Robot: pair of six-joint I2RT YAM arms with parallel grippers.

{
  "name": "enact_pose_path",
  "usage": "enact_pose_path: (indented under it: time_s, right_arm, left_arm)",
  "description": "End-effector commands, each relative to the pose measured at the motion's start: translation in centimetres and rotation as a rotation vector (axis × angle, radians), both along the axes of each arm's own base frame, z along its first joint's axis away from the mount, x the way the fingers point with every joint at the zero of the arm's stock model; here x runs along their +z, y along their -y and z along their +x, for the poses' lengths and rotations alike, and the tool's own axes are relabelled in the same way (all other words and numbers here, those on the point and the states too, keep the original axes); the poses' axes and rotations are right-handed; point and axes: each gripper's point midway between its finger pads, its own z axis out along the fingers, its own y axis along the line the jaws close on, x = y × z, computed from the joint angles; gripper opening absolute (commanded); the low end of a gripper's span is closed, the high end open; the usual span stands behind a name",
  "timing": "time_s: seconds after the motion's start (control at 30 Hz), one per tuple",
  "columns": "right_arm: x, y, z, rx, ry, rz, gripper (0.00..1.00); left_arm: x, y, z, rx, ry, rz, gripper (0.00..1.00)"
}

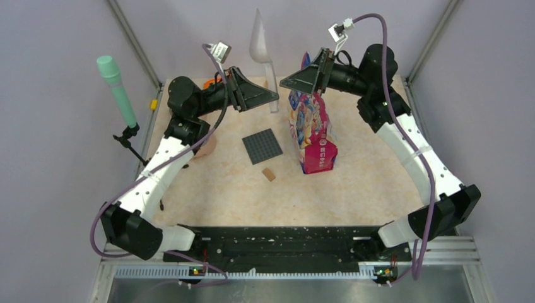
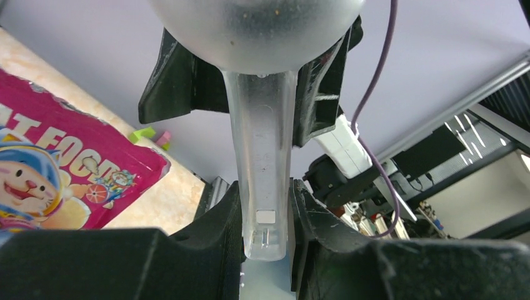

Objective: Serve the pet food

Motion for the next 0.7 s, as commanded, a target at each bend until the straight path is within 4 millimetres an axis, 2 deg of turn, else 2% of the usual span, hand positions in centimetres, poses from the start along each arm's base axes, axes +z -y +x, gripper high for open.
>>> enact_pose_path:
  time_s: [0.0,0.17,0.4,0.6,0.67]
  right_arm:
    - [4.8,0.2,-3.0,0.068,0.128,0.117,0.88]
    - [5.7,-0.4,-3.3,0.107,0.152,0.148,0.87]
    - [5.0,-2.7,-2.9,0.177,0.131,0.134,0.84]
    - [5.3,-3.6,-2.9,0.204,0.142,0.145,0.54]
    - [5.3,-3.6,-2.7,0.195,0.148,0.145,0.40]
  left_arm:
    - [1.6,-0.1,-1.6,-0.083,0.071,-0.057,0.00]
    - [1.4,0.1,-1.5,-0.098,0.057,-0.059,0.00]
    - [1.4,0.4,-1.3,-0.113,0.059,-0.068,0.00]
    - [1.3,0.6,-1.1,-0.131,0.057,-0.070,0.00]
    - [1.3,0.7,-1.0,-0.140,0.058,-0.069,0.00]
